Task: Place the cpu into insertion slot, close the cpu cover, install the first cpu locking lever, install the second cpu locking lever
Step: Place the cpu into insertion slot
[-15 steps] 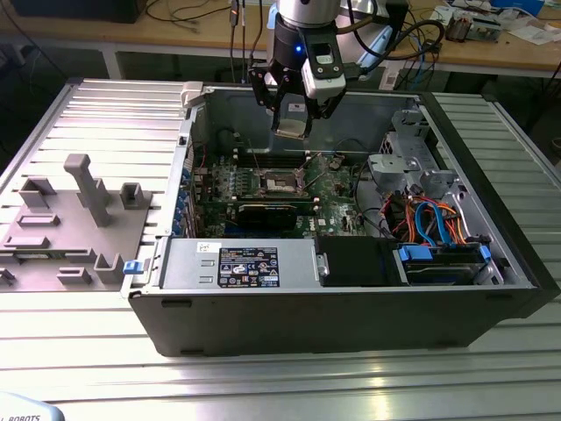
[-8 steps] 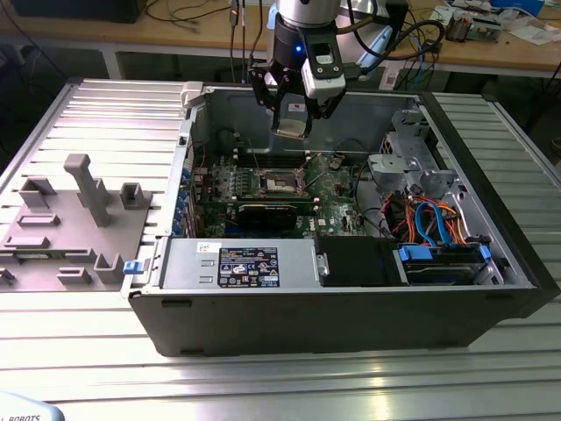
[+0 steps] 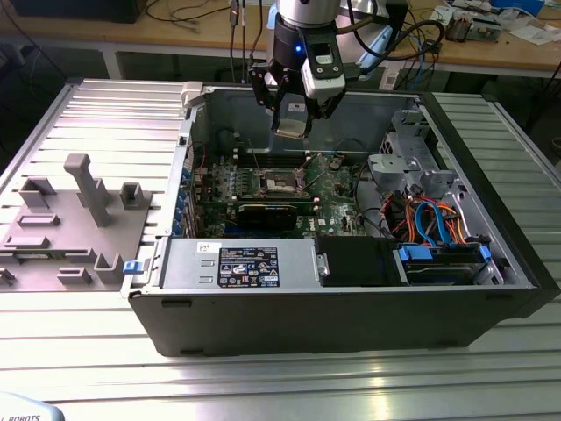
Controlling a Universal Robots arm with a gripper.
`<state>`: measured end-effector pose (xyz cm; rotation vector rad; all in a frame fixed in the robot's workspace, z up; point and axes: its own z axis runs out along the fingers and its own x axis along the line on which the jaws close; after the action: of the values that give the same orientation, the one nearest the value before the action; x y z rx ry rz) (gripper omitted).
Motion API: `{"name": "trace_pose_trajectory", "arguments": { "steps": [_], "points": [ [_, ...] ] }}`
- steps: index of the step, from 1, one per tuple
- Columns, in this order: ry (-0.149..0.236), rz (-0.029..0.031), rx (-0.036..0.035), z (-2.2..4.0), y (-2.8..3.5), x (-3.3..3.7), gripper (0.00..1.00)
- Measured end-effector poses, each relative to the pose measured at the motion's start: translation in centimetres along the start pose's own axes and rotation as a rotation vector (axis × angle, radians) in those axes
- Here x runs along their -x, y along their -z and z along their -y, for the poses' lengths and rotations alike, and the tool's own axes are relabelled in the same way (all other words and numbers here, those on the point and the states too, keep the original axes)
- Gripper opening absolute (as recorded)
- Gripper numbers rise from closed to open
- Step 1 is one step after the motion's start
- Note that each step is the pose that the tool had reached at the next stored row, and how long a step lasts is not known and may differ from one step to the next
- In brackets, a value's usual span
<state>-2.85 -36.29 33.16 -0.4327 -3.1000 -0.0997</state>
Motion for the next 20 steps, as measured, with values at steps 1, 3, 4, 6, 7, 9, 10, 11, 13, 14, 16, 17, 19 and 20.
{"name": "trace_pose_trajectory", "arguments": {
  "steps": [1,3,4,6,7,9,10,11,13,14,16,17,19,20],
  "points": [
    [-0.001,0.0,0.0,0.0,0.0,0.0,0.54],
    [-0.001,0.0001,0.0001,0.0,0.0,0.0,0.54],
    [-0.003,0.0002,0.0001,0.0,0.0,0.0,0.54],
    [-0.01,0.0006,0.0002,0.0,0.0,0.0,0.54],
    [-0.013,0.0008,0.0002,0.0,0.0,0.0,0.54],
    [-0.014,0.0009,0.0003,0.0,0.0,0.0,0.54],
    [-0.015,0.0009,0.0003,0.0,0.0,0.0,0.54],
    [-0.017,0.0011,0.0003,0.0,0.0,0.0,0.54],
    [-0.018,0.0011,0.0004,0.0,0.0,0.0,0.54],
    [-0.019,0.0011,0.0003,0.0,0.0,0.0,0.54],
    [-0.02,0.0012,0.0004,0.0,0.0,0.0,0.54],
    [-0.021,0.0013,0.0004,0.0,0.0,0.0,0.54],
    [-0.021,0.0013,0.0004,0.0,0.0,0.0,0.54],
    [-0.022,0.0013,0.0004,0.0,0.0,0.0,0.54]
  ]
}}
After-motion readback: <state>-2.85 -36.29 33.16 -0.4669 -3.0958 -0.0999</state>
